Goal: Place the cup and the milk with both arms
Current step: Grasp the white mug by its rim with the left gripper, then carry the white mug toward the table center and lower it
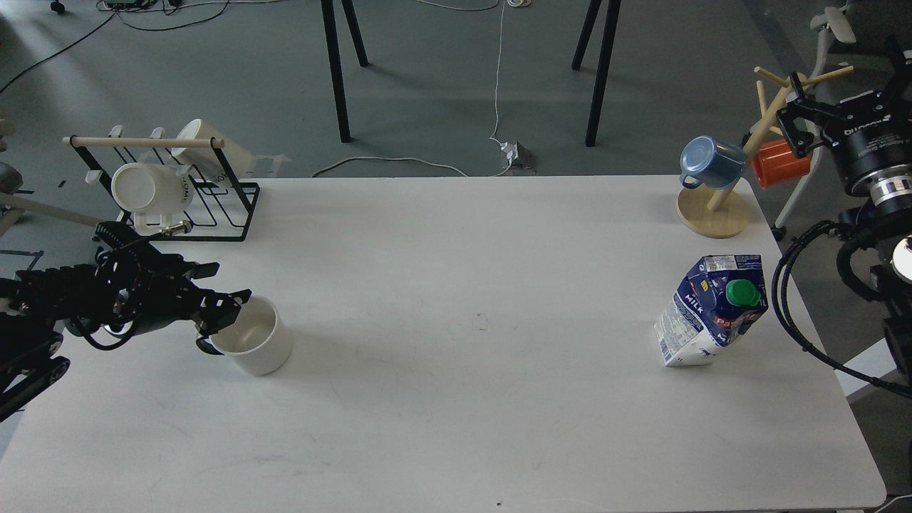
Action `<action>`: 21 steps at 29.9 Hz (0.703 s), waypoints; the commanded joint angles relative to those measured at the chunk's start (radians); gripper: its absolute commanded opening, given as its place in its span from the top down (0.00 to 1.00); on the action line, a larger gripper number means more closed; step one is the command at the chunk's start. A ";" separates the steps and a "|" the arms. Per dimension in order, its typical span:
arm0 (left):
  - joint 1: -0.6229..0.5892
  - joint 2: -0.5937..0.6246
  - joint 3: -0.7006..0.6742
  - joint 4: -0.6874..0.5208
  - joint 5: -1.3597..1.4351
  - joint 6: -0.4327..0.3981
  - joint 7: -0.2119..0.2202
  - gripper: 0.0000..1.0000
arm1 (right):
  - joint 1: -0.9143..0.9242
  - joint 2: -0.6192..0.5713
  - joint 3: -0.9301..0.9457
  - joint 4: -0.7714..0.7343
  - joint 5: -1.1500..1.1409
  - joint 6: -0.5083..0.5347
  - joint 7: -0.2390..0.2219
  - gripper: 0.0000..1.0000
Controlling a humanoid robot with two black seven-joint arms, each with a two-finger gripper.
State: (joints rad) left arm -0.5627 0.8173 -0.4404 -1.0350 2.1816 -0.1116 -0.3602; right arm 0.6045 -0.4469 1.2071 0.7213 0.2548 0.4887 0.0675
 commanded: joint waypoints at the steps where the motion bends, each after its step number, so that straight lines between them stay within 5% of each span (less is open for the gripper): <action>1: 0.026 -0.003 0.000 0.003 0.000 0.010 -0.009 0.35 | -0.003 -0.001 0.000 0.000 0.000 0.000 0.002 0.01; 5: 0.043 -0.003 -0.001 0.003 0.000 0.018 -0.011 0.37 | -0.005 -0.003 0.000 0.000 0.000 0.000 0.002 0.00; 14: 0.079 -0.032 -0.001 0.026 0.000 0.052 -0.075 0.92 | -0.006 -0.003 0.000 -0.002 0.000 0.000 0.002 0.01; 21: 0.052 -0.030 -0.017 0.010 0.000 0.043 -0.104 0.96 | -0.006 -0.003 0.000 -0.005 0.000 0.000 0.002 0.01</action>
State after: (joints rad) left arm -0.4949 0.7857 -0.4542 -1.0122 2.1817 -0.0610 -0.4433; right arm 0.5982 -0.4497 1.2073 0.7167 0.2548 0.4887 0.0691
